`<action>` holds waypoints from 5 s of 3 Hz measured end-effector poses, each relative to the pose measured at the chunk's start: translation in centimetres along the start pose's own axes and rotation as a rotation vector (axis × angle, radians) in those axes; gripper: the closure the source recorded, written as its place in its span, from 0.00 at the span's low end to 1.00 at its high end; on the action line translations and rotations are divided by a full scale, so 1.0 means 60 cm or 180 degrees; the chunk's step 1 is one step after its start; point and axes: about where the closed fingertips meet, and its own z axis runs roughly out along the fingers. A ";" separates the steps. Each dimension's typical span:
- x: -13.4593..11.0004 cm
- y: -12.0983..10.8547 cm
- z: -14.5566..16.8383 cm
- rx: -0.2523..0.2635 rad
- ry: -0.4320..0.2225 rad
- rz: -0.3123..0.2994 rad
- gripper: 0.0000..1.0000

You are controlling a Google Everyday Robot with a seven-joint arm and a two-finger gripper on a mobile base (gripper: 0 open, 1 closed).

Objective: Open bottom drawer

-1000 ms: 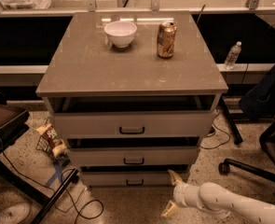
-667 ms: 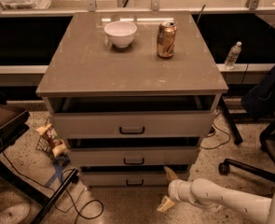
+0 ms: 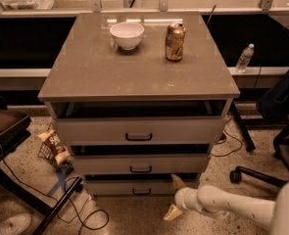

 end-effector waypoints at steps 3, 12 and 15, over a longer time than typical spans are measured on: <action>0.055 -0.043 0.085 -0.0102 0.0391 0.0043 0.00; 0.107 -0.028 0.097 -0.0240 0.0405 0.0363 1.00; 0.107 -0.002 0.064 -0.0301 0.0402 0.0402 0.85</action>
Offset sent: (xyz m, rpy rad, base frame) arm 0.0612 0.0006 -0.0345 -0.1549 0.0236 -0.0224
